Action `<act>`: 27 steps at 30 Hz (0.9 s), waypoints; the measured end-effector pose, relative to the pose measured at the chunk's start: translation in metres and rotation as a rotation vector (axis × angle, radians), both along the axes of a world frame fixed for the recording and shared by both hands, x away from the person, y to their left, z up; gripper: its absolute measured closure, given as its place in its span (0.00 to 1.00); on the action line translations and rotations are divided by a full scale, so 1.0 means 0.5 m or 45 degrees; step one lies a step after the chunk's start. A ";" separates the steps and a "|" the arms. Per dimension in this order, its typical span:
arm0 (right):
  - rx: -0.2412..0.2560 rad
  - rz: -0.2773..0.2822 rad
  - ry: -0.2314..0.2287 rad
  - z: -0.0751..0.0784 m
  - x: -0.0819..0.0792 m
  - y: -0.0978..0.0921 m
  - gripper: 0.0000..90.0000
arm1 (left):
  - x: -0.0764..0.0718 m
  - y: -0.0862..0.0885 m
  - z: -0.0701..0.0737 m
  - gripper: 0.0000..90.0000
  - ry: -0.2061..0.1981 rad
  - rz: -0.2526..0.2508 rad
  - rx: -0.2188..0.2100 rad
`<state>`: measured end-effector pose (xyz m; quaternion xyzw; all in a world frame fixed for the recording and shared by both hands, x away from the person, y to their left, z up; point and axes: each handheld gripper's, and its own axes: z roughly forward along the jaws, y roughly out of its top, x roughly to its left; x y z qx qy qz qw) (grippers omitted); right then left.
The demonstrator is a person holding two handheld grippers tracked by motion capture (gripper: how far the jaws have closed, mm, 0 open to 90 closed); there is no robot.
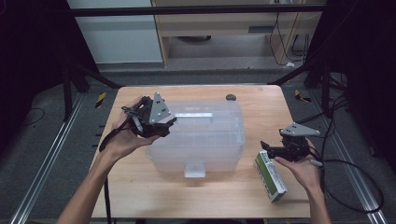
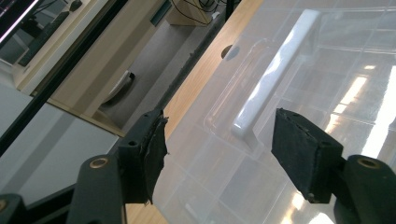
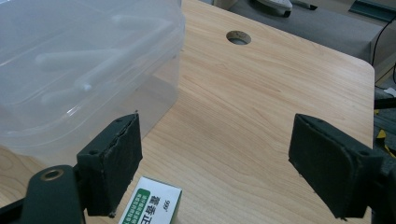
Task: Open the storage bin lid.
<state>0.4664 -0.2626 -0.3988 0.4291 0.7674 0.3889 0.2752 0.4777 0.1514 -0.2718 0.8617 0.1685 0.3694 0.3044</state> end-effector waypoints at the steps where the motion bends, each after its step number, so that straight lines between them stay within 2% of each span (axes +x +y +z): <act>1: -0.001 -0.001 -0.001 0.000 0.000 0.000 0.20 | 0.001 -0.003 -0.001 0.38 -0.001 -0.001 0.013; 4: -0.002 -0.001 0.006 -0.002 0.001 0.000 0.20 | 0.002 -0.012 -0.002 0.38 -0.009 -0.002 0.059; 14: -0.022 0.007 0.011 -0.006 0.003 0.002 0.19 | 0.015 -0.041 -0.017 0.40 -0.016 -0.012 0.157; 16: -0.022 0.006 0.012 -0.006 0.003 0.002 0.19 | 0.018 -0.045 -0.019 0.41 -0.019 -0.015 0.163; 23: -0.022 0.007 0.023 -0.009 0.004 0.002 0.19 | 0.022 -0.062 -0.025 0.43 -0.023 -0.039 0.245; 27: -0.022 0.010 0.022 -0.010 0.004 0.002 0.19 | 0.025 -0.072 -0.031 0.44 -0.029 -0.051 0.270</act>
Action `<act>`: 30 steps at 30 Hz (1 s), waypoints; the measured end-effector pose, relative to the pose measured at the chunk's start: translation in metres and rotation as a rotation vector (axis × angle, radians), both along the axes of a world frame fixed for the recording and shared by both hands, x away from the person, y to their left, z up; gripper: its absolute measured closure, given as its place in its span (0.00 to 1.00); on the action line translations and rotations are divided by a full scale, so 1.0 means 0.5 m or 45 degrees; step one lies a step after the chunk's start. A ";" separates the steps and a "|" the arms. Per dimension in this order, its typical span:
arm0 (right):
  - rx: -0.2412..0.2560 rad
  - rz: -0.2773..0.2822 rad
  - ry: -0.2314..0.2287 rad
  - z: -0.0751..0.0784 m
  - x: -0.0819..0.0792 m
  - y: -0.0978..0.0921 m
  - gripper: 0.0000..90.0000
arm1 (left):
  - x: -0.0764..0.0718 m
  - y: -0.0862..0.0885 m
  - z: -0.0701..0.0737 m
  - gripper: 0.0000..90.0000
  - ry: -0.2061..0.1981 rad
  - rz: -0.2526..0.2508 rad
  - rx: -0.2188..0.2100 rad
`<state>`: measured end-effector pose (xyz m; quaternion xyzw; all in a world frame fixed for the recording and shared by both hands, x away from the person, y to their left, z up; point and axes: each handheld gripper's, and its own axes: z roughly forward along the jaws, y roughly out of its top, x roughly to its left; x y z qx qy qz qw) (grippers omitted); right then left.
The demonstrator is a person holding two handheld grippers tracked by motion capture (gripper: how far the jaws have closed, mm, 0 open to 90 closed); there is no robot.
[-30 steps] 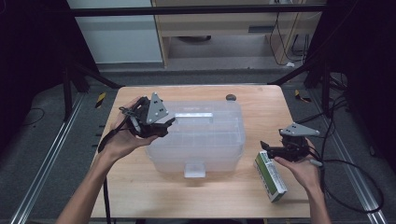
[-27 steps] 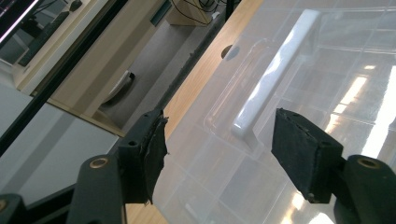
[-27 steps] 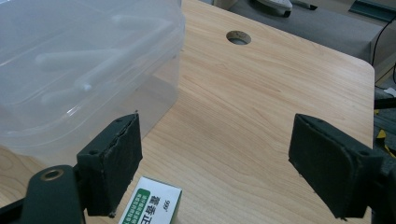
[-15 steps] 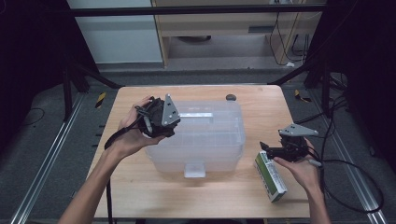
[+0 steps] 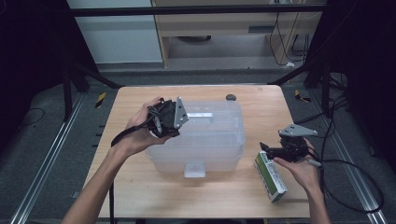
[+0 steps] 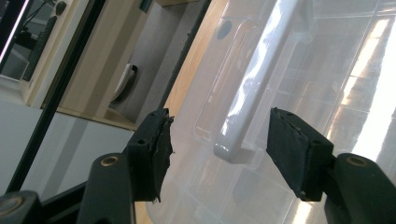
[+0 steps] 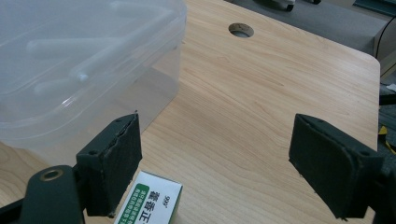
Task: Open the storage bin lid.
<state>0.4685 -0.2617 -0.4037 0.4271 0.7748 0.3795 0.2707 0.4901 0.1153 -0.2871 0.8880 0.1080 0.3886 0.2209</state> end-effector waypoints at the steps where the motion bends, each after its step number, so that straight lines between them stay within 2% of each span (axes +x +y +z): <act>1: 0.000 0.000 0.000 0.000 0.000 0.000 0.19 | 0.001 -0.002 -0.001 0.44 -0.002 -0.004 0.017; 2: 0.001 -0.001 0.002 0.000 0.000 0.000 0.19 | 0.001 -0.002 -0.001 0.45 -0.002 -0.004 0.017; 6: -0.001 -0.002 0.007 -0.001 0.000 0.001 0.19 | 0.006 -0.011 -0.008 0.47 -0.009 -0.025 0.081; 13: -0.005 0.002 0.007 -0.003 0.001 0.001 0.19 | 0.012 -0.019 -0.019 0.52 -0.006 -0.041 0.129; 22: -0.006 0.004 0.015 -0.005 0.002 0.001 0.19 | 0.021 -0.032 -0.025 0.56 -0.027 -0.063 0.200; 23: -0.006 0.004 0.017 -0.005 0.002 0.002 0.19 | 0.021 -0.035 -0.027 0.57 -0.035 -0.061 0.241; 25: -0.007 0.003 0.017 -0.005 0.002 0.002 0.19 | 0.021 -0.038 -0.030 0.59 -0.046 -0.065 0.265; 30: -0.008 0.003 0.018 -0.005 0.002 0.002 0.19 | 0.023 -0.044 -0.037 0.61 -0.051 -0.069 0.291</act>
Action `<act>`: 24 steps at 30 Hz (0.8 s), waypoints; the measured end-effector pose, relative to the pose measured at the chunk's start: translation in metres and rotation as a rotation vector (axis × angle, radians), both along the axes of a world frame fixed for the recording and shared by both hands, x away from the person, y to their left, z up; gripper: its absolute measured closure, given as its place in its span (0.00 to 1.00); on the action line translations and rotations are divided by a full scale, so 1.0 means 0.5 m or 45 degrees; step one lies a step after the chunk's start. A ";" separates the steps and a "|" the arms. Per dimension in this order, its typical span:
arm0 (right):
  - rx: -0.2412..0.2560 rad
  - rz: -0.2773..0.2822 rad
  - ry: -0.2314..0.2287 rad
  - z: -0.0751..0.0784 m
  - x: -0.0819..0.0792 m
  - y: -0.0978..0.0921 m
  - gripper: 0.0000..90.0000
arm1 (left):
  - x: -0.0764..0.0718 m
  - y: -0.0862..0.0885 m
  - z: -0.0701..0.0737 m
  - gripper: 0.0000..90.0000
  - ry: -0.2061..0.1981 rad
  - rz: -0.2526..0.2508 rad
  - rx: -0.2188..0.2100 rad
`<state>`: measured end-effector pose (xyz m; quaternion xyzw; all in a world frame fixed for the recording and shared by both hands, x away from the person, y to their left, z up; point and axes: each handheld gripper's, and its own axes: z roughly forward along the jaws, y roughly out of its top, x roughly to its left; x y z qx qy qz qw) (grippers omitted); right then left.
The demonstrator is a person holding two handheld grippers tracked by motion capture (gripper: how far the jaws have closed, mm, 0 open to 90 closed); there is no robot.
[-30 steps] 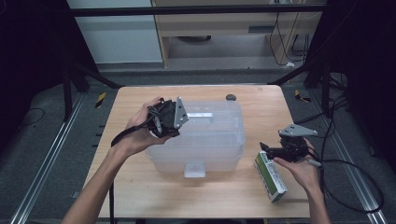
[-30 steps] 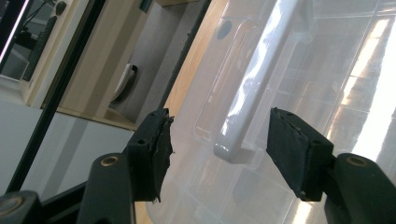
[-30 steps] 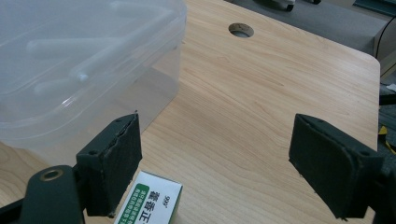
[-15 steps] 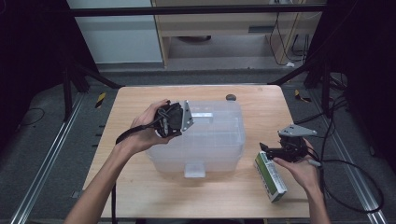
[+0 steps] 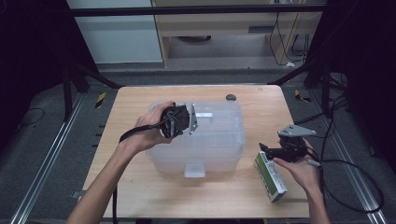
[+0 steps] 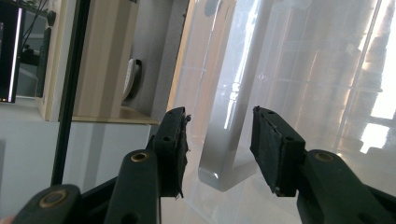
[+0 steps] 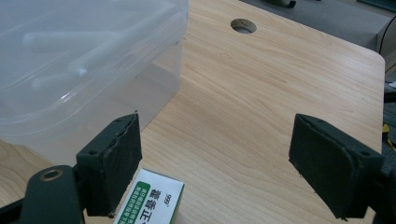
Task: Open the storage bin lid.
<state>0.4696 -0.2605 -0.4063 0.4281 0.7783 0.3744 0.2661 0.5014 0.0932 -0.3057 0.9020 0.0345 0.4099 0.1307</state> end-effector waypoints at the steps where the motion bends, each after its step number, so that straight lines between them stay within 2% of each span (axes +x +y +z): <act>1: 0.000 0.000 0.000 0.000 0.000 0.000 0.19 | 0.001 -0.003 -0.001 0.62 -0.003 -0.004 0.019; 5: 0.000 0.001 0.007 -0.001 0.000 0.001 0.19 | 0.003 -0.005 -0.002 0.66 -0.006 -0.005 0.023; 11: -0.007 0.008 0.008 -0.003 0.001 0.002 0.20 | 0.007 -0.012 -0.008 0.69 -0.024 0.000 0.083; 17: -0.005 0.007 0.014 -0.003 0.001 0.003 0.20 | 0.009 -0.014 -0.009 0.76 -0.031 -0.009 0.085; 24: -0.009 0.015 0.017 -0.004 0.002 0.005 0.20 | 0.011 -0.019 -0.011 0.79 -0.043 -0.016 0.121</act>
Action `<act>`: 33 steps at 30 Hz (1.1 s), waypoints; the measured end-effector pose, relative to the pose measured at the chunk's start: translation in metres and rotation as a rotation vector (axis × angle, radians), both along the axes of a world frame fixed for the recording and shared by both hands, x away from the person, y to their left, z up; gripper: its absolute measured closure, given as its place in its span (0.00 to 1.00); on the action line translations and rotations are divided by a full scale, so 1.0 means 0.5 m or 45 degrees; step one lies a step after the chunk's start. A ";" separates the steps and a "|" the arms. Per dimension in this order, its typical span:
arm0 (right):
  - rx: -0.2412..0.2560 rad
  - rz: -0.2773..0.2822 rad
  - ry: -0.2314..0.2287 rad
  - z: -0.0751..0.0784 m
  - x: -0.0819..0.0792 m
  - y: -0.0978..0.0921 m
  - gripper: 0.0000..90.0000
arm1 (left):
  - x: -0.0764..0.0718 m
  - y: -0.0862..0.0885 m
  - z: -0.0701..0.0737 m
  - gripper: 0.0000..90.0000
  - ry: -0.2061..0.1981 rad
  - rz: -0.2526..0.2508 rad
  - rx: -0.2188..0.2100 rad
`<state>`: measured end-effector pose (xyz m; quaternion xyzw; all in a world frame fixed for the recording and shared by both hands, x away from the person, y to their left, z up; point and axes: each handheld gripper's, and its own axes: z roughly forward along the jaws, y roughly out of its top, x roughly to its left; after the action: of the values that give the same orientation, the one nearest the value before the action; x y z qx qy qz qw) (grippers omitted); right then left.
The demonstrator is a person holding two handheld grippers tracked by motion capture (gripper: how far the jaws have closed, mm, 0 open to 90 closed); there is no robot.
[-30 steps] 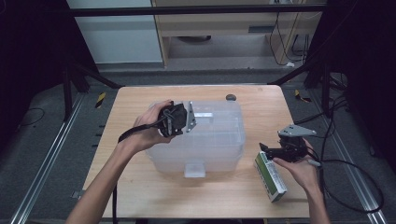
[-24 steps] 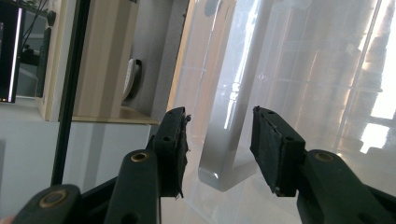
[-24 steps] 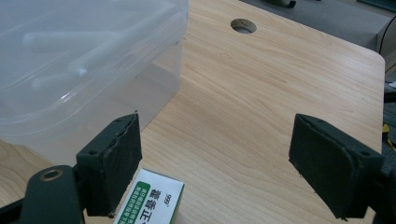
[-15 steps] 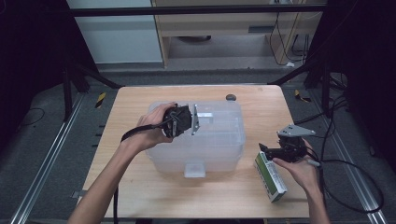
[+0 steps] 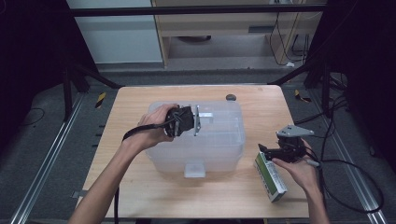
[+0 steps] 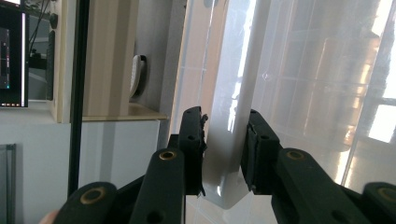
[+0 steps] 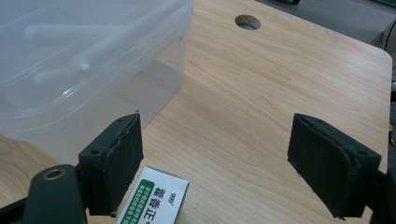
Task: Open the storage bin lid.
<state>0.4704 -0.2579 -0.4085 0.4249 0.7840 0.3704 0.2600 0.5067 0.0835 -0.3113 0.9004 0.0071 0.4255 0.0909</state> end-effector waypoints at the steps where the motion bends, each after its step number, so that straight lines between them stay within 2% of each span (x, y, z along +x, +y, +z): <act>1: -0.001 0.002 0.002 0.000 0.000 0.000 0.21 | 0.000 0.000 0.000 0.80 -0.002 -0.002 0.006; 11: -0.009 0.012 0.017 -0.003 0.000 0.005 0.21 | -0.002 -0.008 0.001 0.81 -0.010 -0.003 0.076; 16: -0.009 0.020 0.017 -0.003 0.000 0.005 0.22 | -0.003 -0.007 0.000 0.82 -0.022 -0.017 0.077; 25: -0.010 0.033 0.031 -0.003 -0.001 0.011 0.23 | -0.001 -0.007 0.004 0.82 -0.005 -0.022 0.088; 33: 0.000 0.042 0.033 -0.002 -0.002 0.013 0.24 | 0.003 -0.006 0.007 0.82 0.013 -0.021 0.075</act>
<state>0.4693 -0.2516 -0.4094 0.4166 0.7942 0.3693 0.2437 0.5080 0.0806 -0.3077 0.9048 -0.0123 0.4201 0.0679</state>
